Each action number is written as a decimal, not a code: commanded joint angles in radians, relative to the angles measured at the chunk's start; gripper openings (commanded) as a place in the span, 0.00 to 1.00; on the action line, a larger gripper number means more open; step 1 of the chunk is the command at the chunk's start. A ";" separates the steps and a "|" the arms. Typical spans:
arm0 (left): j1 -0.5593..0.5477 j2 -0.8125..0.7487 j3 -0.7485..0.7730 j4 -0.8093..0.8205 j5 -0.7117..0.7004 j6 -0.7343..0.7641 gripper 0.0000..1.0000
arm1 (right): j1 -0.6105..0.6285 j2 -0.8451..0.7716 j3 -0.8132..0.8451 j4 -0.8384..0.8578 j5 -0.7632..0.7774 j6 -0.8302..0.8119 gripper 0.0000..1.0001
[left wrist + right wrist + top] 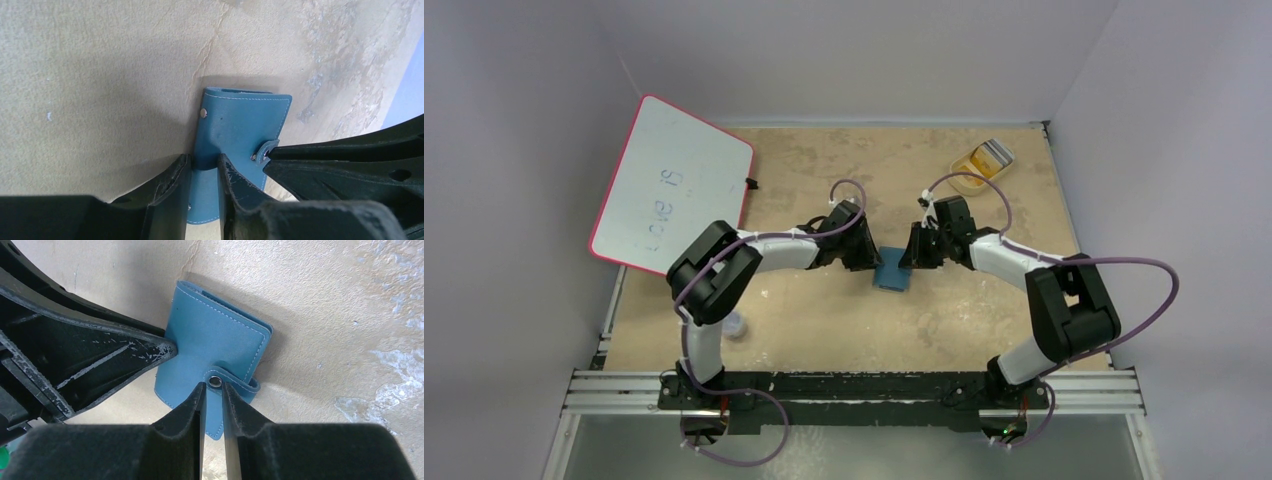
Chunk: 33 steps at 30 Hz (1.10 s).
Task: Put the credit cards into the card holder
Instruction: Adjust the card holder at the center of the board.
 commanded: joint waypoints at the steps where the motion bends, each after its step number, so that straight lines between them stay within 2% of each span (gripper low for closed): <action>1: -0.001 0.018 0.006 0.053 0.040 0.008 0.22 | -0.001 0.007 0.042 0.011 0.020 -0.005 0.20; 10: -0.001 0.021 0.003 0.071 0.044 -0.001 0.20 | 0.001 0.024 0.035 0.016 -0.012 -0.015 0.18; 23: -0.001 0.038 0.006 0.069 0.017 -0.012 0.18 | 0.002 0.031 0.064 -0.093 -0.065 -0.082 0.17; 28: -0.001 0.036 0.006 0.059 0.011 -0.010 0.18 | 0.002 0.000 0.083 -0.152 -0.040 -0.090 0.17; 33: 0.000 0.031 0.004 0.059 0.007 -0.011 0.18 | -0.004 -0.044 0.144 -0.173 0.069 -0.070 0.21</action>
